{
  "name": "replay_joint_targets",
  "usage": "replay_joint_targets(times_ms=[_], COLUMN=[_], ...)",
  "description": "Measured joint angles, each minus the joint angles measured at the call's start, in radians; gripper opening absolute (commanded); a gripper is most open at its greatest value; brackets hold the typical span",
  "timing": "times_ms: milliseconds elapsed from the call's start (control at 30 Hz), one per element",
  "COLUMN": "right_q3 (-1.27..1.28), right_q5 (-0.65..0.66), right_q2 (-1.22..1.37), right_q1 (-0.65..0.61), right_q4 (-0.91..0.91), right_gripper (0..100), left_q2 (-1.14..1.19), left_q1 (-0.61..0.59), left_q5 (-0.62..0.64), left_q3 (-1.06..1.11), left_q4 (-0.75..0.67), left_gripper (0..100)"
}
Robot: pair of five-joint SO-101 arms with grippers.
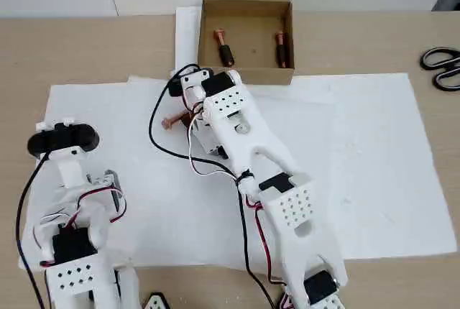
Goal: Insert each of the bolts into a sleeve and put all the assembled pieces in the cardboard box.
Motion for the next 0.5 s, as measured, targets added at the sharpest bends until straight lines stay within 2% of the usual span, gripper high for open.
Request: replay_joint_targets(times_ms=[233,500], right_q3=[-0.074,-0.074], right_q5=[0.032,0.032], right_q2=[-0.018,-0.27], right_q1=[0.018,0.081], right_q4=[0.048,0.051], right_gripper=[0.3,0.3], left_q2=[0.0,0.012], left_q1=[0.0,0.023], left_q5=[0.0,0.003], left_q3=[-0.009,-0.221], left_q4=[0.0,0.072], left_gripper=[12,12])
